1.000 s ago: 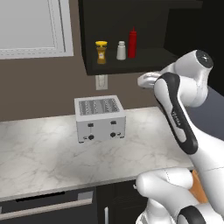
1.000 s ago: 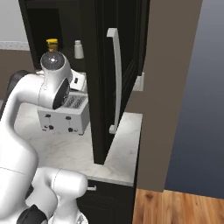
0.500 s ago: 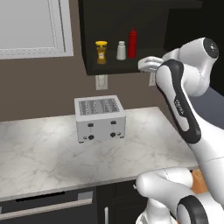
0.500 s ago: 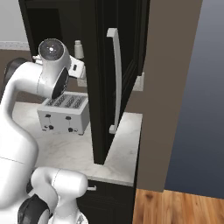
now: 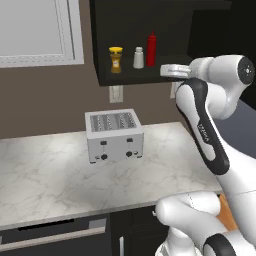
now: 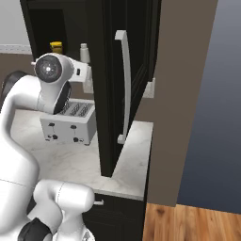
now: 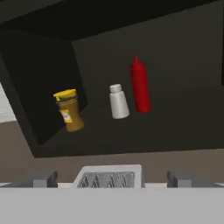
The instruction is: Collect the turmeric, ketchup, and shaker from the cabinet and place them next to the stove.
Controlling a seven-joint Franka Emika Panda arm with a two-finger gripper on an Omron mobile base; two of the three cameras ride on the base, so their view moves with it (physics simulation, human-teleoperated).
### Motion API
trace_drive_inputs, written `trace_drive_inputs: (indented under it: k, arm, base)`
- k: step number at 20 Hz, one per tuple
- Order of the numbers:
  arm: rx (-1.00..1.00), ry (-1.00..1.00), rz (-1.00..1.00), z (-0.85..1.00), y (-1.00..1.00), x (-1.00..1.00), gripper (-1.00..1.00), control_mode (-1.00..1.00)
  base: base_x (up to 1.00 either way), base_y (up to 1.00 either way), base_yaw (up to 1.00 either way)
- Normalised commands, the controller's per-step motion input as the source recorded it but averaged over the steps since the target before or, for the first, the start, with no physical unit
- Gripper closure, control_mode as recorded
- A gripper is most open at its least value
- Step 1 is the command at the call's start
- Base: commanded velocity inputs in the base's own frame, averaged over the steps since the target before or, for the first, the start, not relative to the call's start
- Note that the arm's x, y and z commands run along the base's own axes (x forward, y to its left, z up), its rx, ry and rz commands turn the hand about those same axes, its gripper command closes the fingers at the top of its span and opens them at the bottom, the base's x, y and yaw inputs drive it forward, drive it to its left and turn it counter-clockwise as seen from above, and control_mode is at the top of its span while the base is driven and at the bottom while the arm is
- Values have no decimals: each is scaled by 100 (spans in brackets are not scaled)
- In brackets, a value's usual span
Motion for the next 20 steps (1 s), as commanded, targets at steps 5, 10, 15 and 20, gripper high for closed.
trace_drive_inputs:
  k: [5, 10, 15, 20]
  arm:
    - [-7, -10, -5, 35, 0, 0, -100, -100]
    - [-5, -1, -7, 43, 0, 4, -100, -100]
    - [-2, 0, -5, 25, 0, 10, -100, -100]
    - [0, 1, 0, -3, 0, 9, -100, -100]
  base:
    - [0, 0, 0]
    - [0, 0, 0]
    - [0, 0, 0]
    - [0, 0, 0]
